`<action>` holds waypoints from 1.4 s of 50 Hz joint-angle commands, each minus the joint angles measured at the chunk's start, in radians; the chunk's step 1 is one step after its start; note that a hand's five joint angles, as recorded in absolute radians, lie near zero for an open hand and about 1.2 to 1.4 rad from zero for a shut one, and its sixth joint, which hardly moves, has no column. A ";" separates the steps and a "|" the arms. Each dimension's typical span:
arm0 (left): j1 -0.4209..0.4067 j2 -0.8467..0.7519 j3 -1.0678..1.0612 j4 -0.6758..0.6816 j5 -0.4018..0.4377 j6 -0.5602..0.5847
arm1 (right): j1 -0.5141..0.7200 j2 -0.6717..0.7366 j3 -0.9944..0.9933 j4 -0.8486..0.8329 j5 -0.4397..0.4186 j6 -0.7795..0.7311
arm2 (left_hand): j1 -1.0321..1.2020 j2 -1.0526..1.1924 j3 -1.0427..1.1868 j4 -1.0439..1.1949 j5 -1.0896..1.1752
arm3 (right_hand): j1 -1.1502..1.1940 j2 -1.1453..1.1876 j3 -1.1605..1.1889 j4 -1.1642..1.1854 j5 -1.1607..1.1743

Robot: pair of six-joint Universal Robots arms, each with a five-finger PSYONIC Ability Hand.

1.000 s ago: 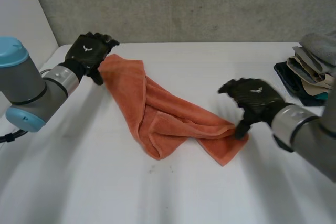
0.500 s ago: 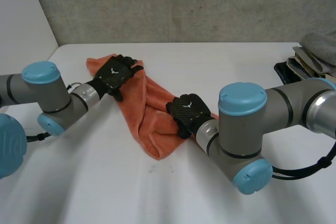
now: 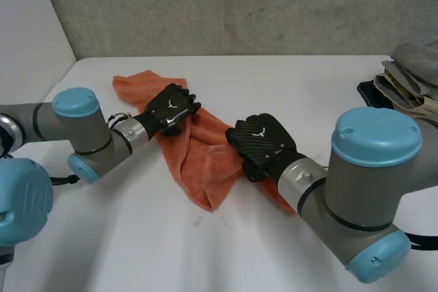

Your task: Fold the laundry.

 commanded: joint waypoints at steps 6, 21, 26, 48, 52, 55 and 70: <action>0.000 -0.026 0.025 -0.001 -0.013 0.043 | -0.094 -0.031 0.049 0.005 0.007 -0.044 | 0.417 0.438 0.439 0.437 0.440 | 0.404 0.221 0.214 0.211 0.235; 0.006 0.032 0.050 0.217 -0.186 0.060 | -0.205 0.004 -0.111 -0.018 0.007 -0.087 | 0.749 0.770 0.771 0.768 0.771 | 0.404 0.221 0.214 0.211 0.235; 0.016 0.113 0.088 0.359 -0.303 0.032 | -0.215 0.056 -0.302 -0.150 0.013 -0.070 | 0.749 0.770 0.771 0.768 0.771 | 0.404 0.221 0.214 0.211 0.235; -0.032 0.842 -0.663 0.410 -0.600 -0.129 | -0.315 0.004 -0.272 -0.420 0.067 -0.032 | 0.749 0.770 0.771 0.768 0.771 | 0.404 0.221 0.214 0.211 0.235; -0.097 0.874 -0.847 0.384 -0.608 -0.130 | -0.355 0.001 -0.159 -0.333 -0.005 -0.038 | 0.749 0.770 0.771 0.768 0.771 | 0.404 0.221 0.214 0.211 0.235; -0.149 0.851 -0.929 0.335 -0.633 -0.130 | -0.381 0.001 -0.088 -0.271 -0.043 -0.049 | 0.749 0.770 0.771 0.768 0.771 | 0.404 0.221 0.214 0.211 0.235; -0.287 0.748 -0.869 0.107 -0.763 -0.164 | -0.430 0.015 0.047 -0.207 -0.054 -0.194 | -0.121 -0.100 -0.099 -0.102 -0.099 | 0.404 0.221 0.214 0.211 0.235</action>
